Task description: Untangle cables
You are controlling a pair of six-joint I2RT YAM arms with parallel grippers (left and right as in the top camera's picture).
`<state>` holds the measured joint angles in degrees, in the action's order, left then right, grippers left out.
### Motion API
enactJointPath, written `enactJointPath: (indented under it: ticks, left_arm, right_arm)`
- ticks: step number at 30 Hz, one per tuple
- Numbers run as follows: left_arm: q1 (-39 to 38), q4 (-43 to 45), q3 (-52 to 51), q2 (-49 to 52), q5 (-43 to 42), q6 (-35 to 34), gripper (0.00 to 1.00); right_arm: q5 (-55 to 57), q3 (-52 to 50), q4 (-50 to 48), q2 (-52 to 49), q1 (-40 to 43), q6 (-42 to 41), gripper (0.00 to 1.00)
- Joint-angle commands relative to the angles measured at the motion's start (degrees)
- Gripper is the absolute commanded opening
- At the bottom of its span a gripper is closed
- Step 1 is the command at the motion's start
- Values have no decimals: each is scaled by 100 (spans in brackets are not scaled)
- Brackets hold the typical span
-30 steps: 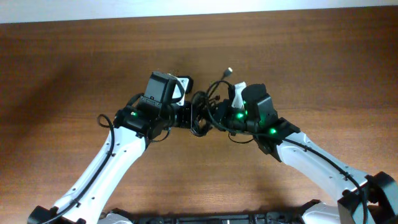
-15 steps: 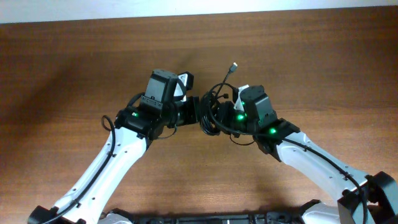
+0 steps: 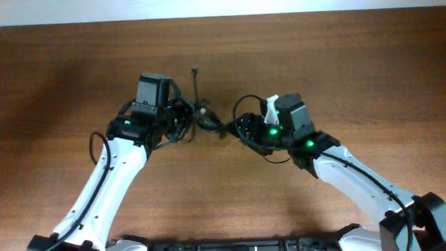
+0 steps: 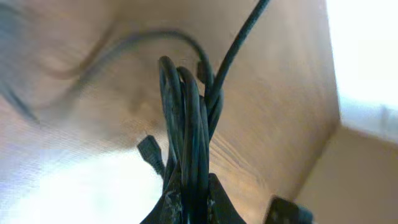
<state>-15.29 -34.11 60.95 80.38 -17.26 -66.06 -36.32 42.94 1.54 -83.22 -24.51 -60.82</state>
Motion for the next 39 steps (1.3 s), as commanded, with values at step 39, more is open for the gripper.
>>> enactJointPath:
  ticks: [39]
  left_arm:
    - [120, -573, 92, -1086, -1749, 5974, 0]
  right_arm:
    - [-2898, -26, 413, -42, 1189, 3486, 99]
